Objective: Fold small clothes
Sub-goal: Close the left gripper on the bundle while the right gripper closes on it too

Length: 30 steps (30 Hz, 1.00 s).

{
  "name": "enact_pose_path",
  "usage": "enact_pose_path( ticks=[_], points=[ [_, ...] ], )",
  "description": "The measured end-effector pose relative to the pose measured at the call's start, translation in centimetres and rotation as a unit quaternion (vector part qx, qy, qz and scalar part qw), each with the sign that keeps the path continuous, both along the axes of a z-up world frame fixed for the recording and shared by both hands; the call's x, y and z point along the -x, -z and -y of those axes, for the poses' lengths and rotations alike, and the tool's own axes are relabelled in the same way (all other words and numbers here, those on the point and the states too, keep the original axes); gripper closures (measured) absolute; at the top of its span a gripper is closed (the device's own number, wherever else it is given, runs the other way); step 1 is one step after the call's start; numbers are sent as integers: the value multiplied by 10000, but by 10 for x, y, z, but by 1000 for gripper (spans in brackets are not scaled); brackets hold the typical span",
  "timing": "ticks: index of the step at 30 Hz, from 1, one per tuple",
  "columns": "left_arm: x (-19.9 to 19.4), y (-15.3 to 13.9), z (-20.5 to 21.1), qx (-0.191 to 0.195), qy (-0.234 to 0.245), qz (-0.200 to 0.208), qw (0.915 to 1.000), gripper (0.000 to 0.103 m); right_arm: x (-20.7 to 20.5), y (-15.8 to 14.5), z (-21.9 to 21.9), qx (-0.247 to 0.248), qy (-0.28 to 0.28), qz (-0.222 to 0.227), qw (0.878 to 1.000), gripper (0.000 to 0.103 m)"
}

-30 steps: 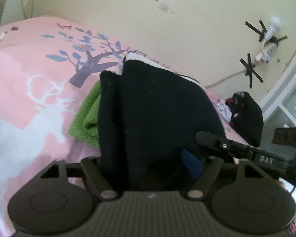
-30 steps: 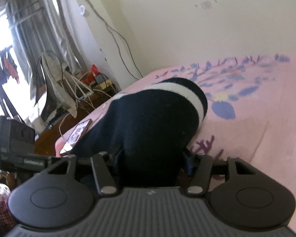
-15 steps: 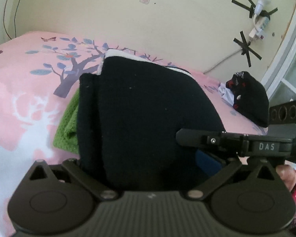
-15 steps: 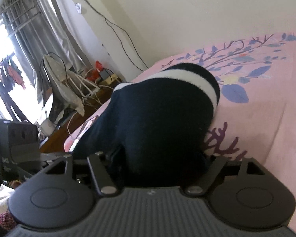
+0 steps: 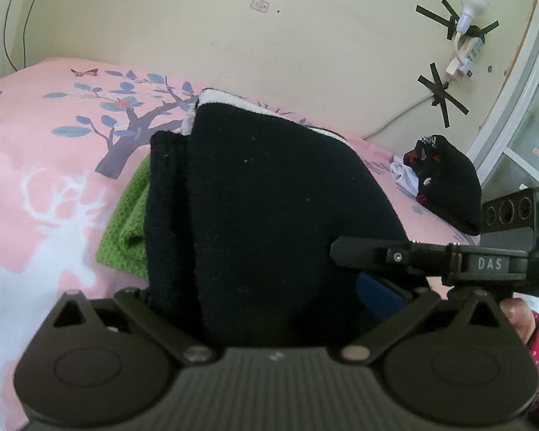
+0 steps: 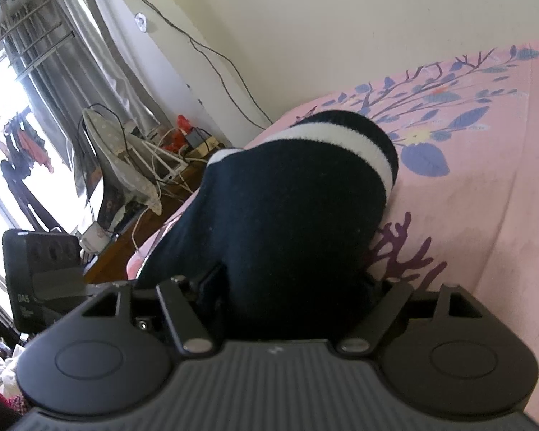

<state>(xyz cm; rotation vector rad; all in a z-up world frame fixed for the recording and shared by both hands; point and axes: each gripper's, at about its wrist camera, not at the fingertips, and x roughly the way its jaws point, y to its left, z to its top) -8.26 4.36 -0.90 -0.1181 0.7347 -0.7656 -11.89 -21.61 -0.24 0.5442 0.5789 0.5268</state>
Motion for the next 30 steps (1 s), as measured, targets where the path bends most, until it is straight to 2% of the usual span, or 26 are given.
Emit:
enact_pose_path(
  ticks=[15, 18, 20, 23, 25, 28, 30],
  points=[
    [-4, -1, 0, -26, 31, -63, 10000, 0, 2, 1, 0, 0, 1, 18, 10000, 25],
    [-1, -1, 1, -27, -5, -23, 10000, 1, 2, -1, -1, 76, 16, 46, 10000, 27],
    [0, -1, 1, -11, -36, -5, 10000, 4, 3, -2, -3, 163, 38, 96, 9998, 31],
    [-2, -1, -6, 157, -115, -97, 9998, 17, 5, -3, 0, 135, 62, 116, 9998, 35],
    [-5, 0, -13, 314, -164, -212, 9991, 30, 6, -3, 3, 60, 89, 49, 9999, 39],
    [-11, -2, -20, 535, -123, -415, 9976, 35, 9, -8, 6, -51, 99, -18, 9999, 44],
    [-14, -6, -19, 667, -27, -489, 9966, 37, 15, -20, 5, 95, 102, 89, 9999, 45]
  ],
)
